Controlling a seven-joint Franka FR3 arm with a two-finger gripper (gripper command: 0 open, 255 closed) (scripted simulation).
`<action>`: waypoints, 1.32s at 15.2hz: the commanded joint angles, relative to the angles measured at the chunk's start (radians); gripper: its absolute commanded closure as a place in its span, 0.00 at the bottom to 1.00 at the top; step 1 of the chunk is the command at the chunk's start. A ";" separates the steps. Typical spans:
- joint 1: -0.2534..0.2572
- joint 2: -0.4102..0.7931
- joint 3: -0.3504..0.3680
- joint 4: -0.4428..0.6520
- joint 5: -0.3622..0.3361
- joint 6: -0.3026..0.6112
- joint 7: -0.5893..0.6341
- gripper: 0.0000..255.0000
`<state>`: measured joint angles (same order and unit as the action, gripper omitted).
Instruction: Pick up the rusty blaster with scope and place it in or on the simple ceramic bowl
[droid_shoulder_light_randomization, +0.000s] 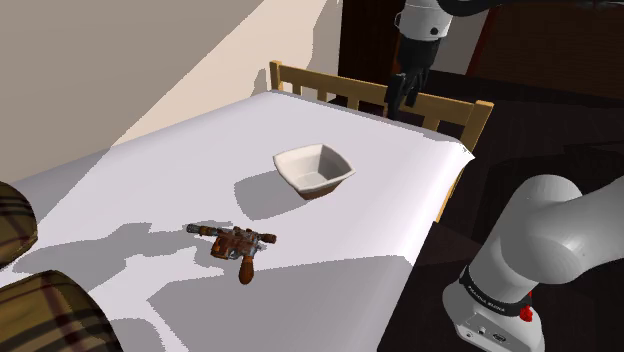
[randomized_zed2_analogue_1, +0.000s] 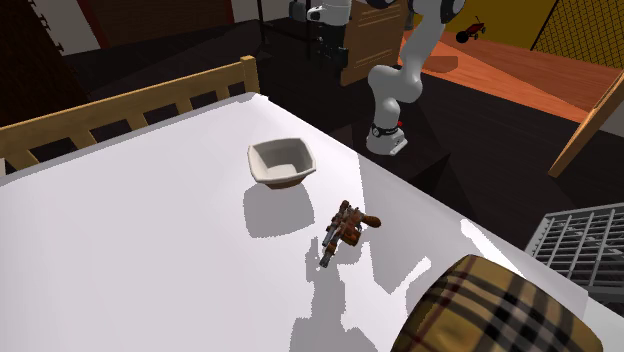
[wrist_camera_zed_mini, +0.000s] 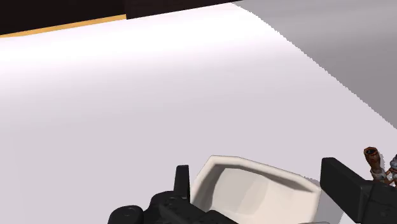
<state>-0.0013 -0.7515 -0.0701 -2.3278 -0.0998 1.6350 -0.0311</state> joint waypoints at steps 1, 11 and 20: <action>0.000 0.000 0.000 0.000 0.000 0.000 0.000 0.00; 0.071 0.258 0.156 0.052 0.018 0.178 0.128 0.00; 0.114 0.546 0.285 0.191 -0.039 0.285 0.257 0.00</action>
<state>0.1081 -0.2393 0.2011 -2.1644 -0.1292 1.9190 0.2111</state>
